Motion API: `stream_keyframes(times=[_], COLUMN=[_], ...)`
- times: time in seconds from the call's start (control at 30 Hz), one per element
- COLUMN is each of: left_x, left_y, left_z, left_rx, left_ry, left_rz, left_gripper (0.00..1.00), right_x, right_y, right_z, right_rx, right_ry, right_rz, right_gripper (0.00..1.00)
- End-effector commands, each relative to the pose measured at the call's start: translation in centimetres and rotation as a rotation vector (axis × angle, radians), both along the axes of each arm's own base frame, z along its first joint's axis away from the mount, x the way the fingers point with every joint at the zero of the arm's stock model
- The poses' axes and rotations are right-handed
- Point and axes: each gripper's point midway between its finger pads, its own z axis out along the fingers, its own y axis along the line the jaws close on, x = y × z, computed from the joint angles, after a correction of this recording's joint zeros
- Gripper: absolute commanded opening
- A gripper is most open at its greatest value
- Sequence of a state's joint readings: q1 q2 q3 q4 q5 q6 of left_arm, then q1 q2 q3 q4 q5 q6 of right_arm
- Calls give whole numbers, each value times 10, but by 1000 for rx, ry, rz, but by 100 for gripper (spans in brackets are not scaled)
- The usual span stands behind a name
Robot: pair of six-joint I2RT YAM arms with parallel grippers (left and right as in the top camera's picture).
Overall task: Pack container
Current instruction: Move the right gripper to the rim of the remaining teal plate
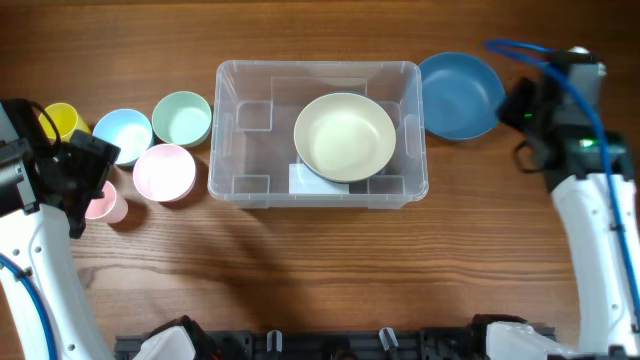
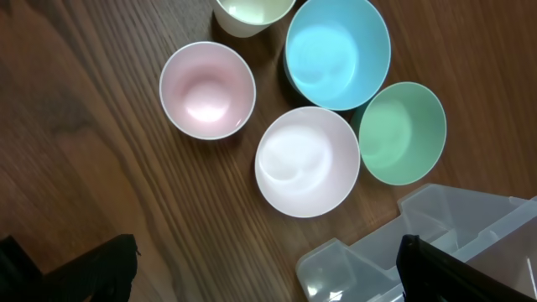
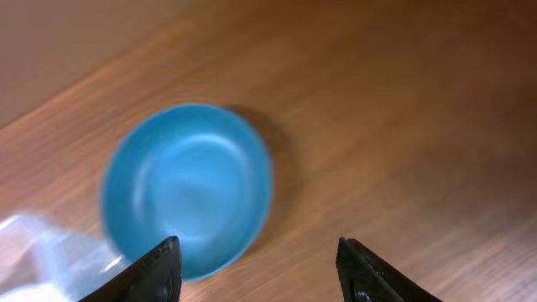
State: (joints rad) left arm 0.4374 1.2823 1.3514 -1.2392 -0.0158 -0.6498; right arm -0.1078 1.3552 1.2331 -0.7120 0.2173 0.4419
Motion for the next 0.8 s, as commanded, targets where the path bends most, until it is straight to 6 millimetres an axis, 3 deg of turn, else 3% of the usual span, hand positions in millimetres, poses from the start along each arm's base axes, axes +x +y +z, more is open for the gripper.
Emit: stream_keyframes(times=[0.0, 0.23, 0.4, 0.53, 0.77], left_x=[0, 0, 0, 0, 0], left_y=[0, 0, 0, 0, 0], left_z=[10, 10, 10, 10, 10], left_rx=[2, 2, 2, 2, 2], left_ry=[-34, -34, -34, -34, -34], left_rz=[14, 14, 14, 14, 14], left_gripper=[100, 100, 100, 100, 100], right_x=[10, 28, 43, 46, 52], right_y=[-11, -13, -6, -5, -6], right_z=[-32, -117, -160, -174, -174], right_rx=[161, 229, 287, 300, 292], right_ry=[48, 231, 275, 290, 272], right_rz=[-3, 0, 28, 33, 41], right_gripper=[60, 60, 60, 60, 59])
